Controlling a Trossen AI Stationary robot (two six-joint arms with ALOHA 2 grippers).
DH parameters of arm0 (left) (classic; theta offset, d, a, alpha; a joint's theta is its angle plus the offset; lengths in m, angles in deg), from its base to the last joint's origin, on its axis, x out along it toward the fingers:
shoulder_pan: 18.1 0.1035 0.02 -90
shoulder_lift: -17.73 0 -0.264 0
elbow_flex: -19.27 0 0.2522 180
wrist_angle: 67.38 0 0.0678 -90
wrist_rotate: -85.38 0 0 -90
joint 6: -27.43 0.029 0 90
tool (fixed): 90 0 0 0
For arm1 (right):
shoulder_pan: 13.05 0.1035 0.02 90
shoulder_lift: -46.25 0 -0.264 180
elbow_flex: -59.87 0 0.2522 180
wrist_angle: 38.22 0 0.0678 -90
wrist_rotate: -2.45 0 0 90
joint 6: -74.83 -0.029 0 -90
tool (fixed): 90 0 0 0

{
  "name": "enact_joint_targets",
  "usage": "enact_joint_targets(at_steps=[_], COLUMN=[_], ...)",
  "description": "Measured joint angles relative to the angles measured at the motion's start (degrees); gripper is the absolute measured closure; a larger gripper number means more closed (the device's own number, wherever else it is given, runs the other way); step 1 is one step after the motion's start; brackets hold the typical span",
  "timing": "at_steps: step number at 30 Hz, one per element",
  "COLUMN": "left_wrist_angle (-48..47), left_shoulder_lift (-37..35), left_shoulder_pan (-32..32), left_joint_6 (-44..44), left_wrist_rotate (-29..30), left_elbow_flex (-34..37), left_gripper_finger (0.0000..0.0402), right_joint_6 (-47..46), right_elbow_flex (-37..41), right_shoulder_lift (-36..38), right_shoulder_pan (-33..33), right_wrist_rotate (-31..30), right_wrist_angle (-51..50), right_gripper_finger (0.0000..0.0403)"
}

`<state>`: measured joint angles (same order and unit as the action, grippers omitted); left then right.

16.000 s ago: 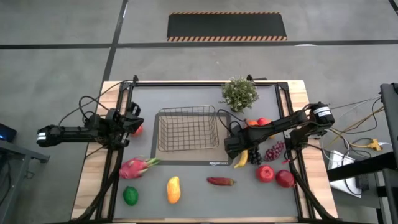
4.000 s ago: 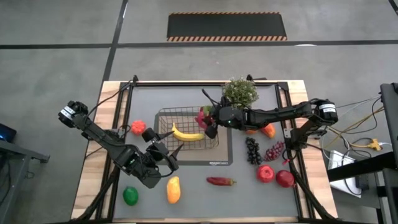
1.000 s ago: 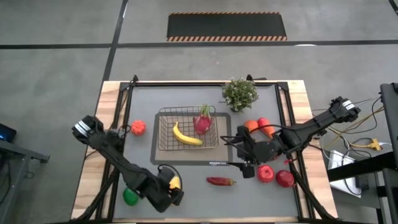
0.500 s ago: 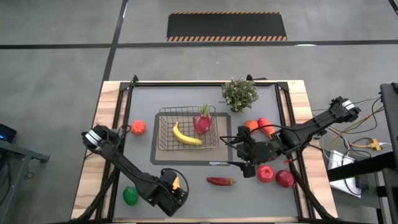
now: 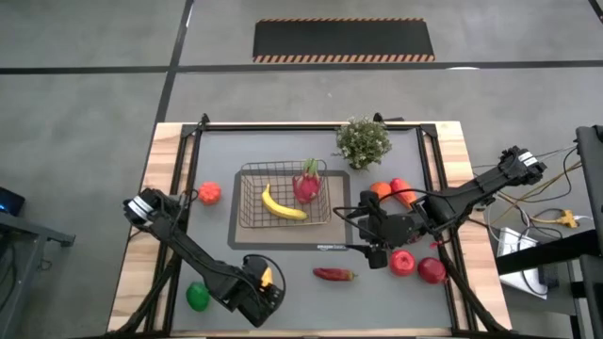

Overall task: Build produce basket
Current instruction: Put the mango into the wire basket

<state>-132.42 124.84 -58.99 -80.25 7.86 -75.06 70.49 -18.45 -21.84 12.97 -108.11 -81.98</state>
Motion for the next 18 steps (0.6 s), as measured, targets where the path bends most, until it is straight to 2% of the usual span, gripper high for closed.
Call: enact_joint_targets(at_steps=[9, 18], left_wrist_angle=[0.1, 4.0], left_shoulder_lift=[-0.1, -0.3], left_shoulder_pan=[0.0, 0.0], left_joint_6=[-0.3, -4.5], left_wrist_rotate=[-0.4, -1.7], left_elbow_flex=[0.4, 3.4], left_gripper_finger=[0.0127, 0.0127], right_joint_6=[0.6, 1.3], right_elbow_flex=[0.1, 0.1], right_shoulder_lift=[0.0, 0.0], right_shoulder_pan=[0.0, 0.0], right_wrist_rotate=[0.0, 0.0], right_wrist_angle=[0.0, 0.0], right_gripper_finger=[0.0076, 0.0076])
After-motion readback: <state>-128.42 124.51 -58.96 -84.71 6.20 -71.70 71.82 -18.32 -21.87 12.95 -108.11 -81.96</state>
